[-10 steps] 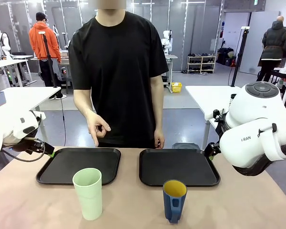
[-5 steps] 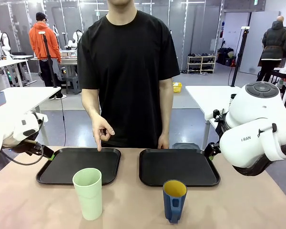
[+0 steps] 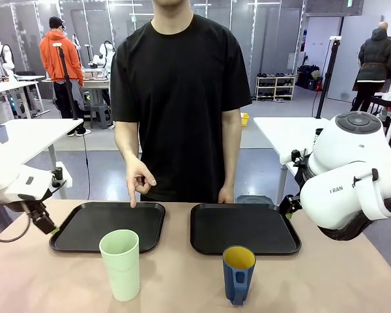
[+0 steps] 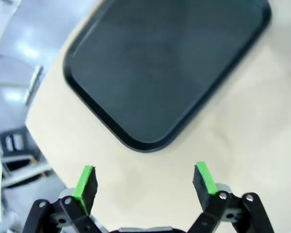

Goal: Sort and store the cups by type.
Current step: Pick up the Reusable plastic cup.

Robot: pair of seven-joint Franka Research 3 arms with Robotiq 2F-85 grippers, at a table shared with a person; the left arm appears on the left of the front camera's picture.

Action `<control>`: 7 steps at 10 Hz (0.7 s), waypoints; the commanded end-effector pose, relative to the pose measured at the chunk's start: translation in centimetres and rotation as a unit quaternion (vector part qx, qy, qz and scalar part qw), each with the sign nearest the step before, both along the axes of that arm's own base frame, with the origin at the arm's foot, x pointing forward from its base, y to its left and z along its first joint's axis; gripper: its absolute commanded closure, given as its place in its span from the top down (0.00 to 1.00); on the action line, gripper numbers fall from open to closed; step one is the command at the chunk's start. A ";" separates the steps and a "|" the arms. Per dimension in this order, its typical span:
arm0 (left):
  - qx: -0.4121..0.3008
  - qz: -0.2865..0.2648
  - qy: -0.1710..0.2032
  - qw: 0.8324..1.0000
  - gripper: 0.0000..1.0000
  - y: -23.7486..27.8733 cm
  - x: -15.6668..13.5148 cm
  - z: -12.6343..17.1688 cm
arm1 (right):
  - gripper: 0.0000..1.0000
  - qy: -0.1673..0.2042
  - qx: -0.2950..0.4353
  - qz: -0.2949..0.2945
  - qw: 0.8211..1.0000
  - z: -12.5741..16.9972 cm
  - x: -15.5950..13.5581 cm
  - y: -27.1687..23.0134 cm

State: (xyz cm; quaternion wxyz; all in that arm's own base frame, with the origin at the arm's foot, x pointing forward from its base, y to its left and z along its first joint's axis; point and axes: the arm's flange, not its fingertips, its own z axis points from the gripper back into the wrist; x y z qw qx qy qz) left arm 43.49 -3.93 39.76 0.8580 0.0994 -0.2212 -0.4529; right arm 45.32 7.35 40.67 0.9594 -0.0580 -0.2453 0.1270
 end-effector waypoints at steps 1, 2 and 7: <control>0.070 -0.149 0.017 0.986 1.00 0.7 -0.8 1.1 | 1.00 0.000 0.000 0.000 1.000 0.0 0.1 0.0; 0.102 -0.204 0.043 0.973 1.00 0.3 -1.2 0.9 | 1.00 0.000 0.000 0.000 1.000 0.0 0.1 0.0; 0.147 -0.335 0.130 0.922 1.00 -1.4 -2.4 -0.2 | 1.00 0.000 0.000 0.000 1.000 0.0 0.1 0.0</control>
